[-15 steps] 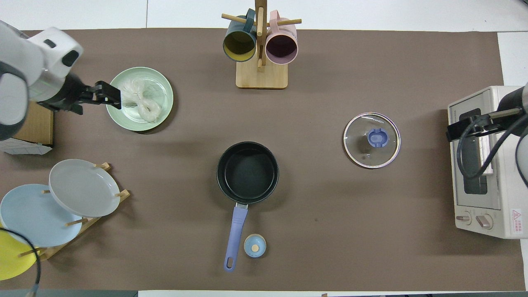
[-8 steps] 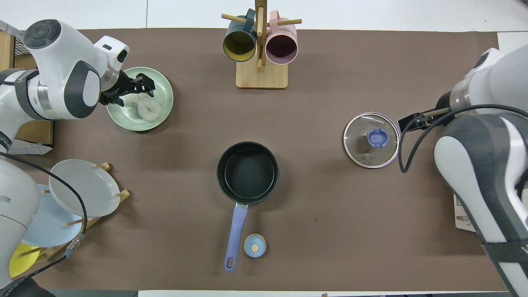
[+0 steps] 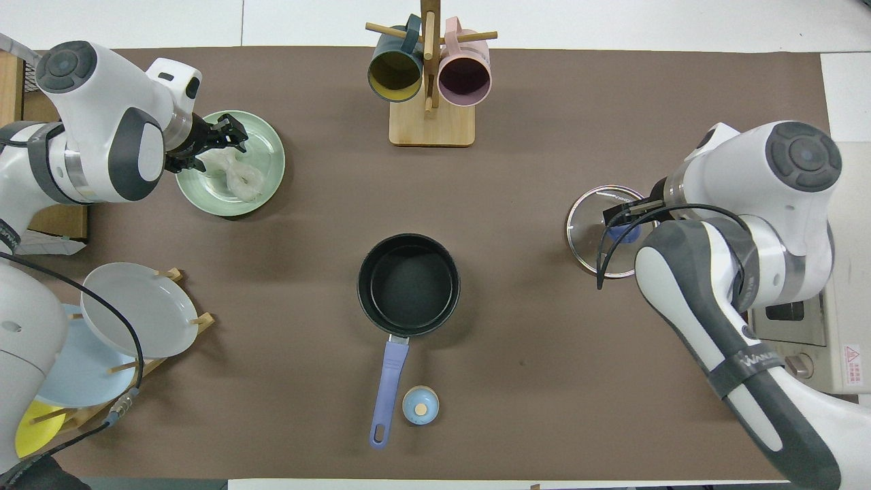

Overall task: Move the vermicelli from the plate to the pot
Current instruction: 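Reach the left gripper to the vermicelli while the right gripper reaches the lid, then grasp the vermicelli with the left gripper while the right gripper grasps the lid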

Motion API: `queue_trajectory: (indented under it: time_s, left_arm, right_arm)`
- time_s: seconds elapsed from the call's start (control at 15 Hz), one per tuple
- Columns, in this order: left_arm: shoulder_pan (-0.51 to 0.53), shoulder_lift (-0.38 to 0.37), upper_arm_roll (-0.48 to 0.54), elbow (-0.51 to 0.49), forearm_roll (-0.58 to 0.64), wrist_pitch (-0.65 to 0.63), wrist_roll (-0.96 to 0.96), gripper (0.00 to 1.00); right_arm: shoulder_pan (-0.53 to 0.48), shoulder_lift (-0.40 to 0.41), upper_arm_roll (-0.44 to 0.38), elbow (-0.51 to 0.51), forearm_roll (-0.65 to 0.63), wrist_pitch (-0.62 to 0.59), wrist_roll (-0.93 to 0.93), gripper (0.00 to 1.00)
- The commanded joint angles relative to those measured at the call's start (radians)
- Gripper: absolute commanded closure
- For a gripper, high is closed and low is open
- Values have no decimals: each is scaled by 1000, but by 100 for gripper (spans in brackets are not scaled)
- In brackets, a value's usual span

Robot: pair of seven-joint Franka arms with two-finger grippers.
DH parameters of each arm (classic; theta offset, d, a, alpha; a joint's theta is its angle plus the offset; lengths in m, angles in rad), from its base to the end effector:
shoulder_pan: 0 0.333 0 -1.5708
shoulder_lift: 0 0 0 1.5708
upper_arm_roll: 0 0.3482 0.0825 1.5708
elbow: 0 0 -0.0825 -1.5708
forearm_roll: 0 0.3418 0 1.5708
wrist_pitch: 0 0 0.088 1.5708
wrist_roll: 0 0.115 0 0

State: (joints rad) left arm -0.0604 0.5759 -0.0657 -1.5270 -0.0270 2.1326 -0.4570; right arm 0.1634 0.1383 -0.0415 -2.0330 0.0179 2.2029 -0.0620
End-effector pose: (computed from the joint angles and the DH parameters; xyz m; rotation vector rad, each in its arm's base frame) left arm 0.6820 -0.0793 0.3662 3.0279 0.5448 0.0194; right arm 0.5457 0.0684 0.4293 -3.1195 -0.2721 -0.0493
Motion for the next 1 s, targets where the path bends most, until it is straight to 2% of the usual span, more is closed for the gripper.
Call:
queue_trajectory:
  time_s: [0.0, 0.27, 0.4, 0.67, 0.73, 0.93]
  left_arm:
    - [-15, -19, 15, -19, 21, 15, -22, 100]
    - [-35, -22, 10, 33, 48, -17, -22, 100]
    - [-35, -62, 3, 80, 42, -127, -19, 100]
    - [-59, -236, -23, 107, -92, -374, -40, 100]
    - [-97, -282, -25, 107, -105, -422, -95, 100]
    - [-235, -410, -32, 84, -155, -477, -274, 100]
  right_arm:
    - [8, 4, 5, -58, 11, 58, 13, 0]
    - [2, 47, 5, -58, 10, 90, -5, 0]
    - [-1, 75, 3, -58, 10, 110, -42, 0]
    - [-7, 83, 3, -55, 10, 110, -59, 0]
    - [-7, 83, 5, -53, 10, 109, -61, 0]
    - [-10, 84, 3, -39, 10, 92, -90, 15]
